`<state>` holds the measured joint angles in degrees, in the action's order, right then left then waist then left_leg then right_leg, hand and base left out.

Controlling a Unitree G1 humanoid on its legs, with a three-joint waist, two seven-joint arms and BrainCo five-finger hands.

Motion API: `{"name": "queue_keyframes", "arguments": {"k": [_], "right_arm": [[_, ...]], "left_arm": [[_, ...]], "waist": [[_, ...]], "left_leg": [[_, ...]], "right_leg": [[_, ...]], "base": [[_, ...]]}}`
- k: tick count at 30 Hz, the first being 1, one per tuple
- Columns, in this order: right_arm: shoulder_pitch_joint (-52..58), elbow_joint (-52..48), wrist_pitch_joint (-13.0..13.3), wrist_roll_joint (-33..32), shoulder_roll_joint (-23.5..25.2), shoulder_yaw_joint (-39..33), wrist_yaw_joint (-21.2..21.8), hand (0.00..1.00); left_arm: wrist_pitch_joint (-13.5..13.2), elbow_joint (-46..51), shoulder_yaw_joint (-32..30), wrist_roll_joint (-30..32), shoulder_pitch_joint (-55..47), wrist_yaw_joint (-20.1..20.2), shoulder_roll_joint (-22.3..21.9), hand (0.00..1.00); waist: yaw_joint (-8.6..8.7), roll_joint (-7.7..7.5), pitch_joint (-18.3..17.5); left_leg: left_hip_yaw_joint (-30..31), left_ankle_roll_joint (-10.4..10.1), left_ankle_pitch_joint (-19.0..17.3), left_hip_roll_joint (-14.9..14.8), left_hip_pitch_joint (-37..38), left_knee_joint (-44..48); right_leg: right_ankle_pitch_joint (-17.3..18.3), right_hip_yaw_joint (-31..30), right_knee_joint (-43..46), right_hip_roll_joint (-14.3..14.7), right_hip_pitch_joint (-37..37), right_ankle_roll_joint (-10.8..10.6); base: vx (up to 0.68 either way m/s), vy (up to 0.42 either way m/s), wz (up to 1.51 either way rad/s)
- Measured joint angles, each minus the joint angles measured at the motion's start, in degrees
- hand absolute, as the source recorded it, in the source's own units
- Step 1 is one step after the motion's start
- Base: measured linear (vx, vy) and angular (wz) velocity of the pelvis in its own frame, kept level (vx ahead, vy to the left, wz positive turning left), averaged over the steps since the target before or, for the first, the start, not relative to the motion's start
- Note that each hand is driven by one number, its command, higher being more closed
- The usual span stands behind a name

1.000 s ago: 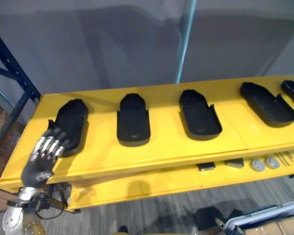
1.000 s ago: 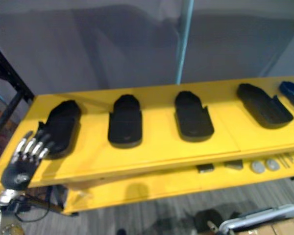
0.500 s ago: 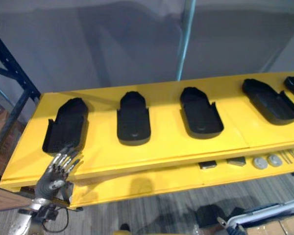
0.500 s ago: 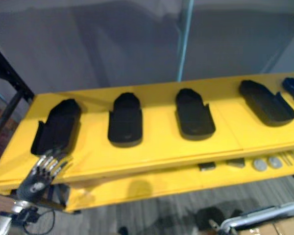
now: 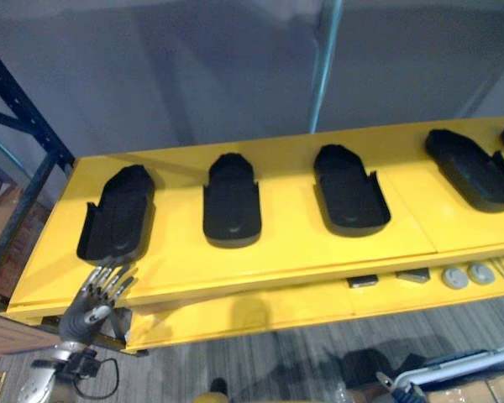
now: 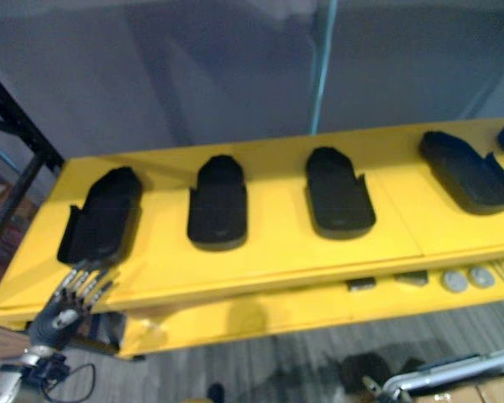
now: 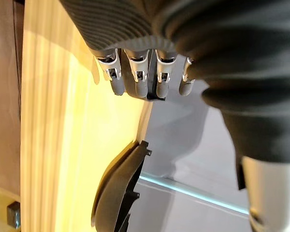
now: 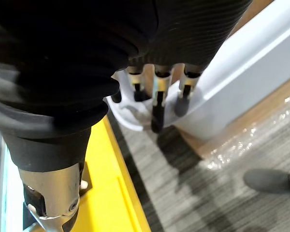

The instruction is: Walk over and take plastic housings, then place them on the shelf

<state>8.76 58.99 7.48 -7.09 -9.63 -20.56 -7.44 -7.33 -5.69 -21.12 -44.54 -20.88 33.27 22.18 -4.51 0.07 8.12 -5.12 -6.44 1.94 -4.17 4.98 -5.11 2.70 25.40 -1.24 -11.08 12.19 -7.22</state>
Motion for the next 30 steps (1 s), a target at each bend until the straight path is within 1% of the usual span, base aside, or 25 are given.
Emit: {"name": "queue_keyframes", "arguments": {"k": [11, 18, 22, 25, 27, 30], "right_arm": [[0.0, 0.0, 0.0, 0.0, 0.0, 0.0, -0.1, 0.00], [0.0, 0.0, 0.0, 0.0, 0.0, 0.0, -0.1, 0.00], [0.0, 0.0, 0.0, 0.0, 0.0, 0.0, -0.1, 0.00], [0.0, 0.0, 0.0, 0.0, 0.0, 0.0, -0.1, 0.00], [0.1, 0.0, 0.0, 0.0, 0.0, 0.0, -0.1, 0.00], [0.1, 0.0, 0.0, 0.0, 0.0, 0.0, -0.1, 0.00]], "left_arm": [[0.0, 0.0, -0.3, 0.0, 0.1, -3.2, 0.0, 0.00], [0.0, -1.0, -0.4, 0.2, 0.7, -4.5, 0.0, 0.00], [0.5, -2.7, -0.7, 1.5, 1.1, -5.6, 0.0, 0.00], [1.3, -3.1, -0.9, 1.8, 1.4, -5.7, 0.3, 0.00], [2.1, -4.0, -1.0, 1.9, 1.8, -5.7, 1.8, 0.00], [2.4, -5.5, -1.4, 1.9, 2.9, -5.8, 2.8, 0.00]], "waist": [[-0.01, 0.00, 0.0], [-0.03, 0.04, 0.0], [-0.03, 0.09, 0.1], [-0.05, 0.09, 0.1], [-0.02, 0.11, 0.1], [-0.01, 0.14, 0.1]], "left_leg": [[0.1, 0.0, 0.0, 0.0, 0.0, 0.0], [0.1, 0.0, 0.1, 0.0, 0.0, 0.0], [0.1, 0.0, 0.1, 0.0, 0.0, 0.0], [0.1, 0.0, 0.1, 0.0, 0.0, 0.0], [0.1, 0.0, 0.1, -0.1, 0.0, 0.0], [0.0, 0.0, 0.1, -0.1, 0.0, 0.0]], "right_leg": [[0.0, 0.1, 0.1, 0.0, 0.0, 0.0], [0.1, 0.1, 0.2, 0.0, 0.0, 0.0], [0.1, 0.1, 0.2, 0.0, 0.0, 0.0], [0.1, 0.1, 0.2, 0.0, 0.0, 0.0], [0.1, 0.1, 0.2, 0.0, 0.0, 0.0], [0.1, 0.1, 0.2, 0.0, 0.0, 0.0]], "base": [[0.00, 0.000, 0.00], [0.00, 0.000, 0.00], [0.00, 0.000, 0.00], [0.00, 0.000, 0.00], [0.00, 0.000, 0.00], [0.00, 0.000, 0.00]]}}
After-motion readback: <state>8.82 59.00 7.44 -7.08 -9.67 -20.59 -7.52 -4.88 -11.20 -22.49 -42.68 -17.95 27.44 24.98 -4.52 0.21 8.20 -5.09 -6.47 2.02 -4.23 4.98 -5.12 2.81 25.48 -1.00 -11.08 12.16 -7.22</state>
